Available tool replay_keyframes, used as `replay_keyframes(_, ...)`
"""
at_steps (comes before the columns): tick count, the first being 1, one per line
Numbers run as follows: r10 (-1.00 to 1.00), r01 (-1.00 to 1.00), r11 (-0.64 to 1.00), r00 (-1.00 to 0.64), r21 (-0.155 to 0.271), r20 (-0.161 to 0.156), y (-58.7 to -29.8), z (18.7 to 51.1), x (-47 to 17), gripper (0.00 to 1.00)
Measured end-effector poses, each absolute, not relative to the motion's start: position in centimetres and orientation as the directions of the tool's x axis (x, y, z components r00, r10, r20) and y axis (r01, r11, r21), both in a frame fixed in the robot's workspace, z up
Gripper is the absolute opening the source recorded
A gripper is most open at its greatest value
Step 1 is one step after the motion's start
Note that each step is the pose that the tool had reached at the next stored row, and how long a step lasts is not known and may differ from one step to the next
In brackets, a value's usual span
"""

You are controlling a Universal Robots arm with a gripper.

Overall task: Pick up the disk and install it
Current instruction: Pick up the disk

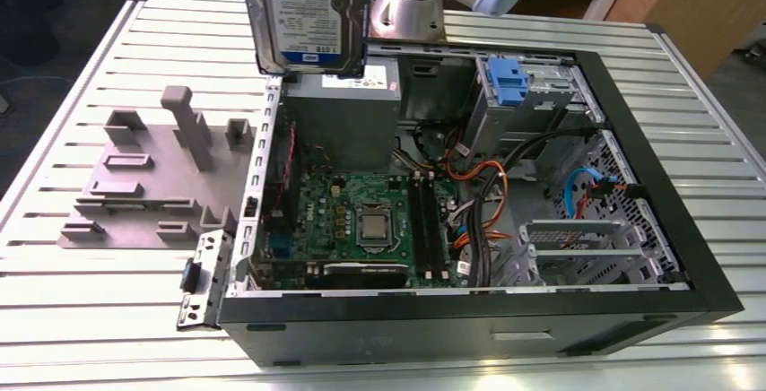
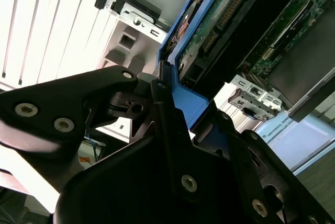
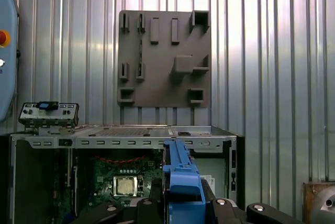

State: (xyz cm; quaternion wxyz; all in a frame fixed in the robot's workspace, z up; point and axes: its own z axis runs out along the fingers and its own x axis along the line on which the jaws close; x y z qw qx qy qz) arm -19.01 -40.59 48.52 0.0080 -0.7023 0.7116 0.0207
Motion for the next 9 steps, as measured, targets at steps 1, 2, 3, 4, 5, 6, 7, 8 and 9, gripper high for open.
replay_keyframes(1,-0.999,-1.000,0.013,-0.014,0.018,-0.040,-40.59,48.52,-18.98,0.36)
replay_keyframes(2,-0.999,-1.000,0.013,-0.014,0.018,-0.040,-40.59,48.51,-18.94,0.36)
replay_keyframes(3,-0.999,-1.000,0.013,-0.014,0.018,-0.040,-40.58,48.51,-18.89,0.36)
replay_keyframes(4,-0.999,-1.000,0.013,-0.014,0.018,-0.040,-40.58,48.52,-18.83,0.36)
replay_keyframes(5,-0.999,-1.000,0.013,-0.014,0.018,-0.040,-40.58,48.52,-18.77,0.36)
replay_keyframes(6,-0.999,-1.000,0.013,-0.014,0.018,-0.041,-40.59,48.51,-18.71,0.36)
replay_keyframes(7,-0.999,-1.000,0.013,-0.014,0.018,-0.040,-40.58,48.51,-18.63,0.36)
replay_keyframes(8,-0.999,-1.000,0.013,-0.014,0.018,-0.041,-40.58,48.51,-18.52,0.36)
replay_keyframes(9,-0.999,-1.000,0.013,-0.014,0.018,-0.040,-40.58,48.52,-18.38,0.36)
